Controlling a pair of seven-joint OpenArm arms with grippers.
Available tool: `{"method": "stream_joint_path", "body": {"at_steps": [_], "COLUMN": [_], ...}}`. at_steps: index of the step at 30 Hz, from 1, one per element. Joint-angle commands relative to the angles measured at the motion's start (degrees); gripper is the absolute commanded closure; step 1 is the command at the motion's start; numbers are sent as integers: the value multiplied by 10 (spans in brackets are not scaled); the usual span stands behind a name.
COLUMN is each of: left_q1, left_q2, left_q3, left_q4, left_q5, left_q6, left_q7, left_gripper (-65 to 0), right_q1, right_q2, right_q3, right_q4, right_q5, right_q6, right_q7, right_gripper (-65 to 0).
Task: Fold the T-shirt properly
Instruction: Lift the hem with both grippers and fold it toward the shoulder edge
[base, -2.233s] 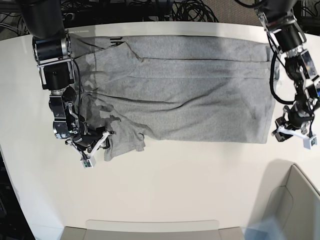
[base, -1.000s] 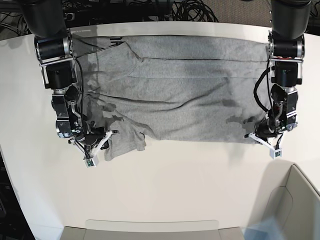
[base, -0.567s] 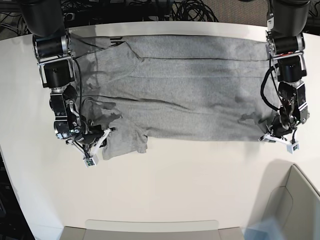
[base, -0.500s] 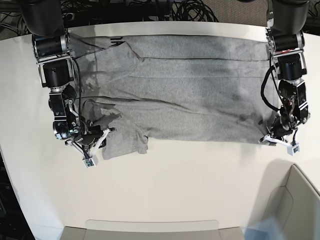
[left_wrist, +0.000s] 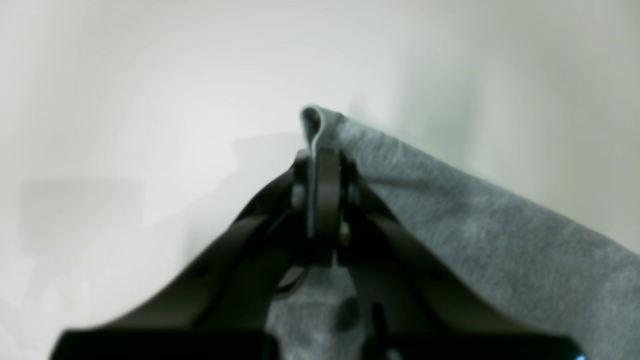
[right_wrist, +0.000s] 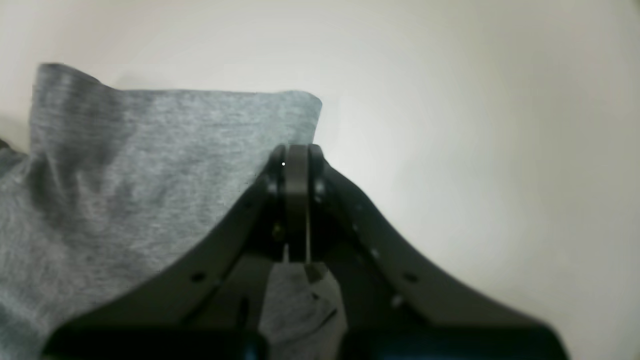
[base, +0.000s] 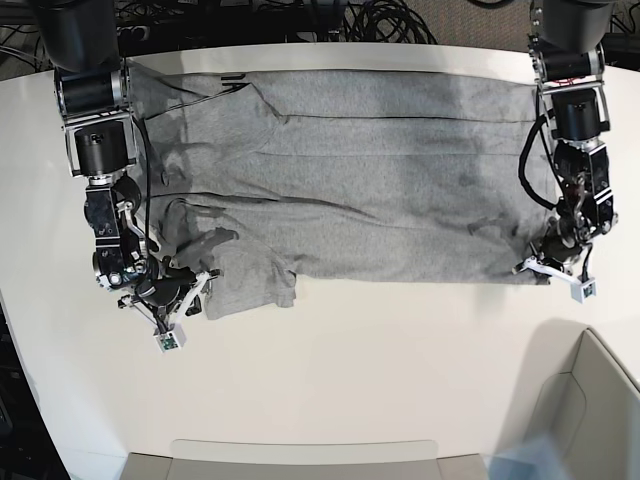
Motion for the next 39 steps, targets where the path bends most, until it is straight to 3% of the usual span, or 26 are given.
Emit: {"method": "stream_joint_path", "body": {"at_steps": [1,5,8,21,28,31,34,39], "left_q1": [-15,-18,-18,-15,-15,-14,-14,-14], "left_q2": [-12,-10,-10,-7,-7,-6,-6,-5], "left_q3": [-4,-4,-4,-4,-4,-4,-4,-4], "left_q4": [11,8,7,7,7,7,7,7], "left_q5": [-4,-4,-4,-4,-4,-4,-4,-5], "left_q6": [-3,-3,-3,-3,-3,-3,-3,-3], "left_q7": [-9,-9,-9,-9,-9,-9,-9,-9], "left_gripper": [0,0,0,0,0,0,0,0], "right_q1": [22,18,19,68,74,81,82,87], "right_q2": [3,-2,-6,-47,-52,-57,-68,-68], "right_q3": [4,4,3,-6,-89,-106,-103,-103], "right_q4": [8,7,3,-177,-184,-208,-213,-203], "right_q5": [7,8,5,3,-10,-52,-86,-91], "right_q6": [0,0,1,1,-1,-1,-2,-12], "right_q7": [11,15,15,89,84,84,84,84], "right_gripper": [-3,-201,-270,-255,-250,-168,-10,0]}}
